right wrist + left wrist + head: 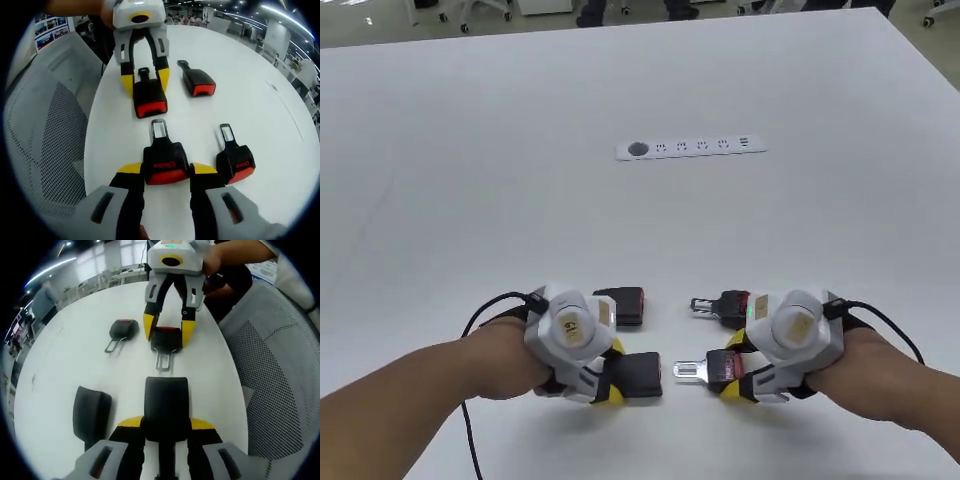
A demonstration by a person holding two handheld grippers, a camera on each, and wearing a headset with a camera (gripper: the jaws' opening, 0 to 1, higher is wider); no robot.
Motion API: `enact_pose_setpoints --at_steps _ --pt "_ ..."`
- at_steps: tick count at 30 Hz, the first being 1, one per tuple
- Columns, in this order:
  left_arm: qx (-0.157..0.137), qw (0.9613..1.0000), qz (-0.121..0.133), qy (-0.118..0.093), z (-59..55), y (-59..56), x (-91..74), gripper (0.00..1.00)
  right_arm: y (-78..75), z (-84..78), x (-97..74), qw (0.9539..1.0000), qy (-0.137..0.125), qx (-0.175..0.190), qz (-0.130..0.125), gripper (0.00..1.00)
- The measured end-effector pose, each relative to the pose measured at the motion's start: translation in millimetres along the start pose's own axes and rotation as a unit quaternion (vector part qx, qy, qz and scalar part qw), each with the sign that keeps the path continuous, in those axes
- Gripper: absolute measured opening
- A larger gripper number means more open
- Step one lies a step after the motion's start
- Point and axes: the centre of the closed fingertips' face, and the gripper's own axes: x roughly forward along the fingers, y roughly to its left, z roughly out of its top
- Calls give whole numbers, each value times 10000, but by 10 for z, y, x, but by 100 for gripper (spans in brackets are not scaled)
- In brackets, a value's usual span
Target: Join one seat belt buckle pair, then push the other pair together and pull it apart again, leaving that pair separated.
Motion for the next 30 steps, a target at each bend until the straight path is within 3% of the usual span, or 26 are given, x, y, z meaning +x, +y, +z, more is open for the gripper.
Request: enact_pose_setpoints --at_steps 6,14,20,24,30 --pt "-3 10000 -2 -19 -3 5 3 33 67 113 90 9999 -87 -62 64 34" --pt "-5 10000 -1 -16 13 -9 3 33 70 94 101 9998 64 -165 16 34" --pt "-13 10000 3 -6 17 -7 4 33 95 159 123 9997 21 -244 27 34" --pt "-6 10000 -2 -3 12 -2 3 33 97 196 167 9996 -43 -292 17 34" --pt "21 10000 -23 -58 7 11 5 33 89 199 146 9995 -294 -71 69 34"
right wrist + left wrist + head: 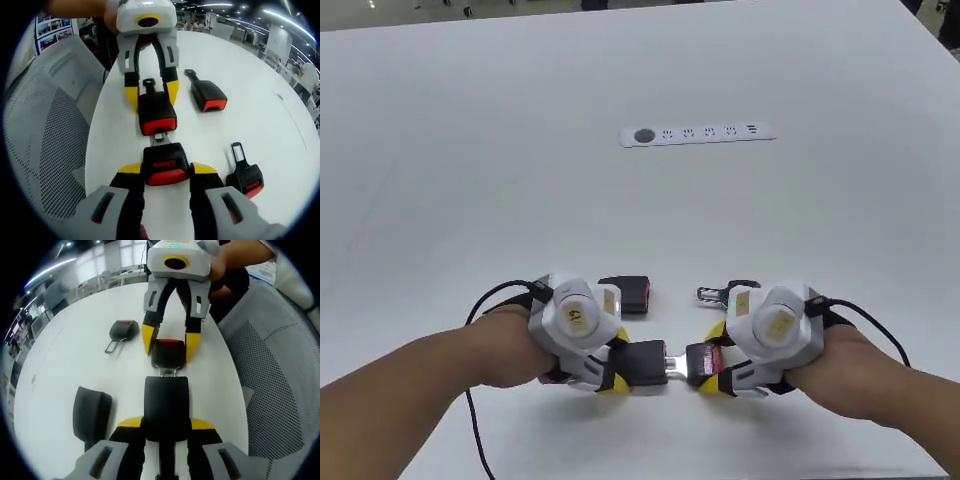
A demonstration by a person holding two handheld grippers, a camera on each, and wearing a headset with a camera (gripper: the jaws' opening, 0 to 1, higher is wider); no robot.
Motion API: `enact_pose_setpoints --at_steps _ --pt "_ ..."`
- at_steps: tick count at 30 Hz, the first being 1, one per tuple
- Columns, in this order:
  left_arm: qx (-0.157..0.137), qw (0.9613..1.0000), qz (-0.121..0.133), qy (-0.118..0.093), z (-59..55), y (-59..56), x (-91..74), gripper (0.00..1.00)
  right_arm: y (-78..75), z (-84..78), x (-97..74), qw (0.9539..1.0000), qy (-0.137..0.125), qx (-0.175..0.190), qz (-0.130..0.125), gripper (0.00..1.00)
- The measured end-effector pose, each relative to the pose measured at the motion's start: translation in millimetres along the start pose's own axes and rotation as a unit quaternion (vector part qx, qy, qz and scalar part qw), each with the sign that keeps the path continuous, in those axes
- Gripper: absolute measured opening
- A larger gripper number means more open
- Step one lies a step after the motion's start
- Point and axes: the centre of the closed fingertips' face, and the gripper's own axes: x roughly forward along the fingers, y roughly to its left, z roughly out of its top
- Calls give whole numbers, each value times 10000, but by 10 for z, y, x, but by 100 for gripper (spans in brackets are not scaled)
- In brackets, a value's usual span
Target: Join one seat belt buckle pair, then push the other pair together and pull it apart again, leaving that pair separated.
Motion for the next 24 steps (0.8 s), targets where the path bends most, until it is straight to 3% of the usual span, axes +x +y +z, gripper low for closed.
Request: enact_pose_setpoints --at_steps 17,18,24 --pt "99 9999 5 48 55 -40 -26 32 53 170 141 9999 -15 -100 -51 32" --pt "118 9999 18 93 41 -35 -34 32 40 153 165 9999 85 -132 -17 32" --pt "120 9999 2 43 52 -30 -34 32 50 164 193 9998 88 -166 -25 32"
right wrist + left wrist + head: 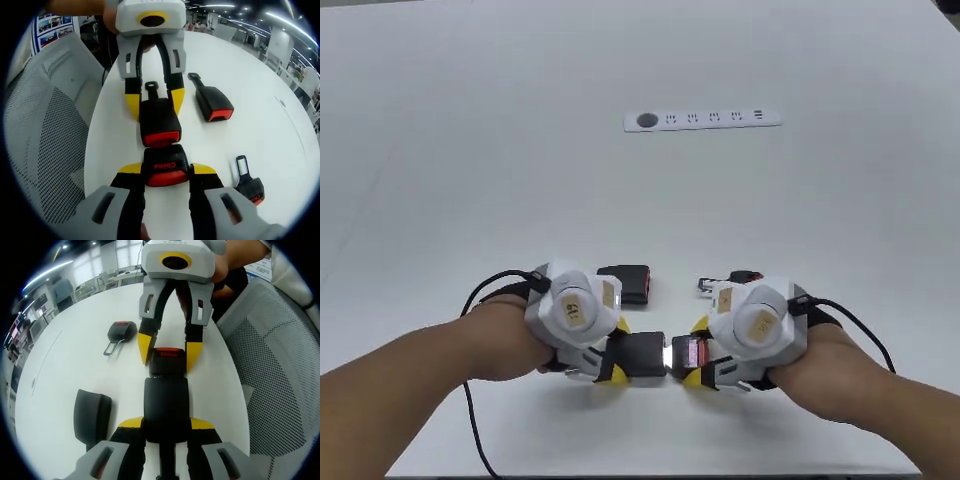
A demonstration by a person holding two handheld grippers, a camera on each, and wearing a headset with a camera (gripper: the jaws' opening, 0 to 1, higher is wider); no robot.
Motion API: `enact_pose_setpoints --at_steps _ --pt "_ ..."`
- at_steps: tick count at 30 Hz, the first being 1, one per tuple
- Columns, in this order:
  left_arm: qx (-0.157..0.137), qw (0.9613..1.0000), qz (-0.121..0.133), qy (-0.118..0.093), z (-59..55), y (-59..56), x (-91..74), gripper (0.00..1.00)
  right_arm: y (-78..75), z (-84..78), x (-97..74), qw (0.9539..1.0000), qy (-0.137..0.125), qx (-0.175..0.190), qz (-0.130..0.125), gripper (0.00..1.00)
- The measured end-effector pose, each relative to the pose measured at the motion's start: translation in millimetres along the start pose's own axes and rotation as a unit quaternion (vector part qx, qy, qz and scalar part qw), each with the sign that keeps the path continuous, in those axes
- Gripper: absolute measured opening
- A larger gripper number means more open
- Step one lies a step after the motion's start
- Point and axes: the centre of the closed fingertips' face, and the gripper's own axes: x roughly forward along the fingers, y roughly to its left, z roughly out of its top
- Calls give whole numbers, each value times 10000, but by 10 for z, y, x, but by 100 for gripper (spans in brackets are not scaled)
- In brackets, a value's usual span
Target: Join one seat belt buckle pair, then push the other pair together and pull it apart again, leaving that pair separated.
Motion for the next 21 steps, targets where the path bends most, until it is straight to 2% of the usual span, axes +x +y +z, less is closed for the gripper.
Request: enact_pose_setpoints --at_steps 3,8,21 --pt "-85 9999 58 -46 -4 -4 -7 31 -10 -48 -3 9997 128 -223 -2 32" --pt "-63 10000 31 -3 -19 18 2 31 -18 -47 -13 9993 192 -323 90 31" --pt "-75 10000 29 4 -60 68 39 31 -3 -68 -56 9995 164 -256 109 31"
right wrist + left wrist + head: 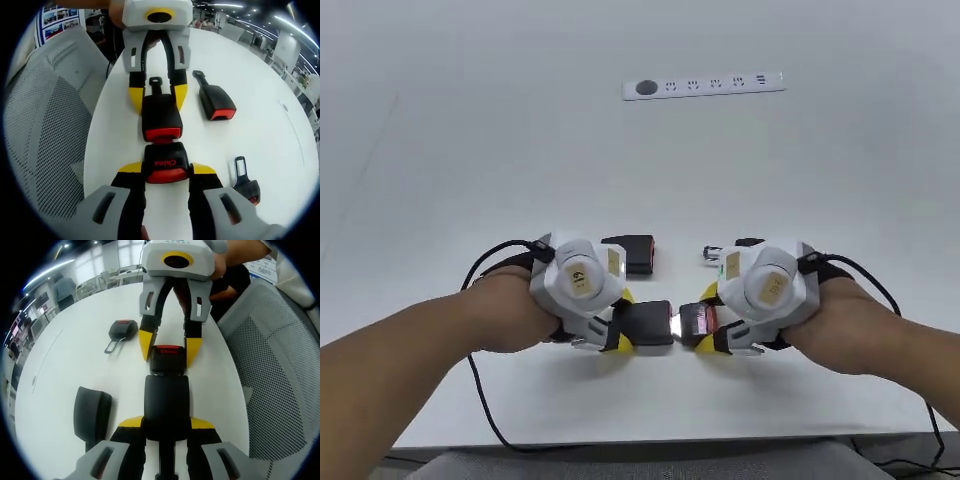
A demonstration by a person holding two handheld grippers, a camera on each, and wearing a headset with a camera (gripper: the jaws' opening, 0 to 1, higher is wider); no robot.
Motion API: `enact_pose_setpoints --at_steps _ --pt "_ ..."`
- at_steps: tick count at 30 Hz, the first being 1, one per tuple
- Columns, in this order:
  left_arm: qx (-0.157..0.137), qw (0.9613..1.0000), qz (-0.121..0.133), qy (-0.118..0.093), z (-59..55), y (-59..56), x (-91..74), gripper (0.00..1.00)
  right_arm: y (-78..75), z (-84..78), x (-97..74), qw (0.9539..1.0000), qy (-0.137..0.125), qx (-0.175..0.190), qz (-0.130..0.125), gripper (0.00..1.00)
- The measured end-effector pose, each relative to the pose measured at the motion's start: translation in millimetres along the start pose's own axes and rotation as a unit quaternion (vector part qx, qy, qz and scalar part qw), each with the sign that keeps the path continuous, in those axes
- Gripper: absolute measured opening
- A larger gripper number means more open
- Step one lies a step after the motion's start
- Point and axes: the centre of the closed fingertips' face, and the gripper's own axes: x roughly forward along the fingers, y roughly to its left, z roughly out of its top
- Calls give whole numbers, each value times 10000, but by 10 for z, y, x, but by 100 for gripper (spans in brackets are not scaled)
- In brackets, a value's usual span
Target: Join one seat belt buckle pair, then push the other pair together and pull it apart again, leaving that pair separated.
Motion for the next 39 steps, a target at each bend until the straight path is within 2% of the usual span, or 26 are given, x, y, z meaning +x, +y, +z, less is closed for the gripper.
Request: enact_pose_setpoints --at_steps 12,26,39 --pt "-8 10000 -4 -22 36 -40 -14 32 -5 -9 -23 9999 -60 93 8 32" --pt "-27 10000 -49 16 -12 -9 -2 32 10 13 -49 9999 -50 147 -8 33" --pt "6 10000 -24 90 -4 -20 -5 32 3 10 -35 10000 -29 80 41 33"
